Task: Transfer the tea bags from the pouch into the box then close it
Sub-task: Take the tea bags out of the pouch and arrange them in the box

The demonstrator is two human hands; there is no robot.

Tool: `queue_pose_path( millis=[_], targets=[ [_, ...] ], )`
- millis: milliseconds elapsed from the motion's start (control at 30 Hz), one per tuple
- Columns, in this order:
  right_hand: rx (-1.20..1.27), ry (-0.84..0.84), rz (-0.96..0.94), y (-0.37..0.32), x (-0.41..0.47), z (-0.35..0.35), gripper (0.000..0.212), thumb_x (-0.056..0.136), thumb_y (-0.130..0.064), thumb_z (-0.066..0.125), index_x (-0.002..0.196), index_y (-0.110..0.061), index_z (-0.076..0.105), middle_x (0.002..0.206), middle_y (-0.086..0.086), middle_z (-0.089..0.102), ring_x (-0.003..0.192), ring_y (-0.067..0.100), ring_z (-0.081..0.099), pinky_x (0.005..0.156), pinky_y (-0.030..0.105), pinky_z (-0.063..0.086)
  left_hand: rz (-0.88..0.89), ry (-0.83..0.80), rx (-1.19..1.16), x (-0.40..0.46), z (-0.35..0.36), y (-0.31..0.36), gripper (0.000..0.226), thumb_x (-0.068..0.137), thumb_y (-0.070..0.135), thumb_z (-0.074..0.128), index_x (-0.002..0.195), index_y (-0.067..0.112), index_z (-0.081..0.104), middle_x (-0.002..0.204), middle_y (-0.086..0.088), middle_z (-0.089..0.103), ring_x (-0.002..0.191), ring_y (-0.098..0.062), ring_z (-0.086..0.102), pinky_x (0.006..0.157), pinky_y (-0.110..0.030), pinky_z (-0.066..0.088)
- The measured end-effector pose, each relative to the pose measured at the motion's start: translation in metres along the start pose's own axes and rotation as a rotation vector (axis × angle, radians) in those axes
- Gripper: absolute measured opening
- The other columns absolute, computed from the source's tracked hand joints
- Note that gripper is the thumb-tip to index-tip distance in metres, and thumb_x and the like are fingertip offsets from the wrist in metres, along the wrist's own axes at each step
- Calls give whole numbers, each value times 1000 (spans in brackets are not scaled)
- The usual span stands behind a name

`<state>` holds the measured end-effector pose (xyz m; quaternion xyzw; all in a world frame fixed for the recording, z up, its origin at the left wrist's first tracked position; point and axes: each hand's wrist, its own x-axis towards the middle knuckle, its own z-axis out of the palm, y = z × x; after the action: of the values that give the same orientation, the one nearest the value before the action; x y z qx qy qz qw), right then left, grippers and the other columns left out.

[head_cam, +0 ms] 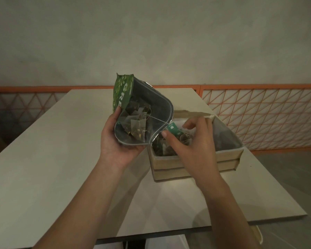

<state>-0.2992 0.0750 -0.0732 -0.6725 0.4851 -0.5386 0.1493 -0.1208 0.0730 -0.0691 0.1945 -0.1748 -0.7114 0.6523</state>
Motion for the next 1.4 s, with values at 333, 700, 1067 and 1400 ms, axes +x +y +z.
queue_pose_path(
  millis=[333, 700, 1067, 1400],
  targets=[
    [69, 102, -124, -25, 30, -6, 16, 86, -38, 69, 83, -23, 71, 82, -13, 60, 76, -1, 51, 71, 16, 39, -18, 2, 3, 0, 0, 2, 52, 91, 52, 56, 129, 19, 69, 139, -14, 61, 130, -34, 55, 94, -41, 55],
    [101, 173, -123, -32, 46, -16, 16, 98, -28, 56, 88, -20, 64, 90, -6, 57, 79, -11, 48, 69, 4, 35, -14, -3, 17, 0, 0, 3, 53, 93, 51, 54, 135, 21, 63, 141, -13, 59, 133, -34, 53, 93, -42, 55],
    [-63, 82, -56, -3, 60, -18, 22, 98, -31, 55, 93, -14, 68, 93, -4, 57, 79, -8, 48, 67, 4, 36, -15, -29, 6, 0, 2, 3, 55, 95, 52, 52, 141, 22, 57, 143, -12, 58, 131, -33, 54, 98, -45, 53],
    [-83, -79, 7, 17, 24, 0, 6, 92, -27, 63, 91, -23, 67, 93, -8, 60, 89, 14, 56, 80, 37, 50, -16, -41, 2, 2, -1, 4, 55, 96, 50, 51, 143, 22, 55, 148, -11, 54, 138, -34, 48, 105, -44, 47]
  ],
)
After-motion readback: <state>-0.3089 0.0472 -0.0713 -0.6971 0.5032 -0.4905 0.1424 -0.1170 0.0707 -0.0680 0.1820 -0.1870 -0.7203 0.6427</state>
